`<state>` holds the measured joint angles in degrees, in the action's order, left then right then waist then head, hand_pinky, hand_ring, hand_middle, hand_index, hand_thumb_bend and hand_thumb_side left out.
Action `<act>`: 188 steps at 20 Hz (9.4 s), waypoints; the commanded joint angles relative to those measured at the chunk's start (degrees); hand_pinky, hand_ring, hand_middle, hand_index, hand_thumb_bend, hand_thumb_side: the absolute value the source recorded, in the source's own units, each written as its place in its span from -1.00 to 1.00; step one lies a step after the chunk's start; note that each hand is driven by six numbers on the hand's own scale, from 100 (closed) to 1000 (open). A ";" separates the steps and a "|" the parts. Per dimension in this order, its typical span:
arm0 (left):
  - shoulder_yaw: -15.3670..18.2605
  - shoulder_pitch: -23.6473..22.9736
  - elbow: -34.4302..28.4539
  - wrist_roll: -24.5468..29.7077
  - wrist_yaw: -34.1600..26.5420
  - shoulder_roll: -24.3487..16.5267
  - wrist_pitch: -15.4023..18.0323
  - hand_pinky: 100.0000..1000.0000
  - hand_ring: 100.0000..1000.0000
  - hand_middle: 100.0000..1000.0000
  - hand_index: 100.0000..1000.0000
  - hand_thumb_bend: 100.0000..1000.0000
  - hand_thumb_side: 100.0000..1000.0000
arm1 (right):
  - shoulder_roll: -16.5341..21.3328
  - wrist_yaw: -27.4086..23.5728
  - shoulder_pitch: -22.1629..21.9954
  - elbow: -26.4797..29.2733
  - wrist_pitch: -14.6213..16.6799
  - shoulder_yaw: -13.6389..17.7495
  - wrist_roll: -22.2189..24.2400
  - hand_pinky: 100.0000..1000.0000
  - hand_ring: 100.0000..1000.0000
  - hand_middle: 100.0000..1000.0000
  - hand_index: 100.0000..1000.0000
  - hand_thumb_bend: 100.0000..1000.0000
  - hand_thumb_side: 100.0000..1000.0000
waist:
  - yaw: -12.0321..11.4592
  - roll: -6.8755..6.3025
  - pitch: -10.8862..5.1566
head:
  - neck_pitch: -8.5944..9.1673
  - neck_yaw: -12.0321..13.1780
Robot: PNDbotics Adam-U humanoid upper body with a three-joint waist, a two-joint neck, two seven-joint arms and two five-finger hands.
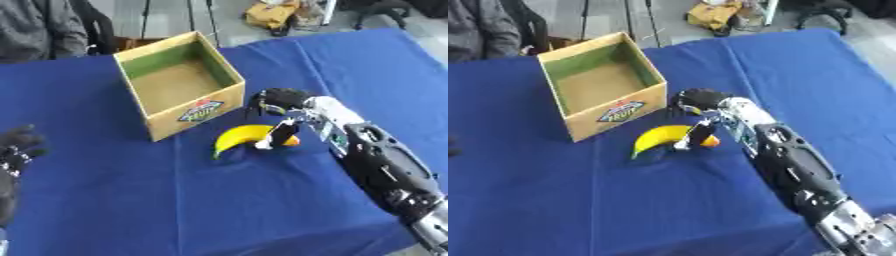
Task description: Pick up objects on the table and place them in the box.
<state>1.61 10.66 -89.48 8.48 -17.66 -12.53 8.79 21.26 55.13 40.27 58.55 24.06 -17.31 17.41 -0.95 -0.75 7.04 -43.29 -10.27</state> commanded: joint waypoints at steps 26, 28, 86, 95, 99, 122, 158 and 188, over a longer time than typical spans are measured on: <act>0.02 0.61 -0.77 0.05 -0.13 -0.46 0.04 0.40 0.40 0.41 0.09 -0.64 1.00 | 1.90 -4.20 1.64 3.15 -1.23 -0.03 4.58 0.23 0.08 0.12 0.41 -0.49 -0.18 | 0.42 -0.02 -0.96 | -0.34 -0.16; 0.00 0.63 -0.78 0.05 -0.14 -0.44 0.03 0.40 0.40 0.41 0.09 -0.64 1.00 | 1.89 -4.10 1.62 3.26 -1.25 -0.10 4.60 0.22 0.06 0.09 0.40 -0.50 -0.20 | 0.39 0.00 -0.96 | -0.35 -0.18; -0.13 0.67 -0.80 0.15 -0.20 -0.35 0.00 0.40 0.41 0.41 0.09 -0.65 1.00 | 2.03 -2.46 0.78 2.97 -2.02 -0.77 4.85 0.20 0.17 0.19 0.44 -0.57 -0.38 | 0.22 -0.18 -0.87 | -0.63 -0.61; -0.12 0.68 -0.81 0.13 -0.24 -0.33 -0.01 0.40 0.41 0.41 0.09 -0.65 1.00 | 1.97 -2.39 0.80 2.86 -2.05 -0.73 4.99 0.18 0.13 0.14 0.40 -0.60 -0.39 | 0.17 -0.20 -0.86 | -0.62 -0.65; -0.12 0.68 -0.81 0.13 -0.24 -0.32 -0.01 0.40 0.41 0.41 0.09 -0.65 1.00 | 1.96 -2.42 0.76 2.89 -2.17 -0.73 4.82 -0.04 -0.18 -0.19 0.10 -0.71 -0.46 | 0.14 -0.16 -0.86 | -0.63 -0.70; 0.04 0.50 -0.82 0.02 -0.25 -0.47 -0.01 0.39 0.41 0.41 0.09 -0.65 1.00 | 4.89 -4.52 2.65 7.86 -3.47 -0.62 2.68 -0.17 -0.32 -0.33 -0.05 -0.73 -0.53 | 0.41 0.12 -1.18 | -0.65 -0.58; -5.02 8.65 -3.36 4.87 -1.44 1.55 -1.54 0.39 0.40 0.40 0.09 -0.64 1.00 | 12.41 -1.61 12.02 -0.33 -8.23 6.27 -3.09 -0.11 -0.25 -0.28 -0.01 -0.72 -0.50 | -20.63 2.81 5.39 | 8.67 -7.65; -1.98 4.54 -1.94 2.55 -0.81 0.92 -0.94 0.39 0.40 0.40 0.08 -0.62 1.00 | 10.08 -12.99 7.11 16.91 -4.43 13.58 -10.87 0.31 0.14 0.14 0.45 -0.55 -0.05 | -6.82 1.42 1.89 | 4.85 0.29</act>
<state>-1.52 14.77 -90.87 11.73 -18.55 -10.17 7.58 31.14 43.46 46.62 72.87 19.19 -5.25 7.65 -7.03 0.84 9.76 -37.99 -11.14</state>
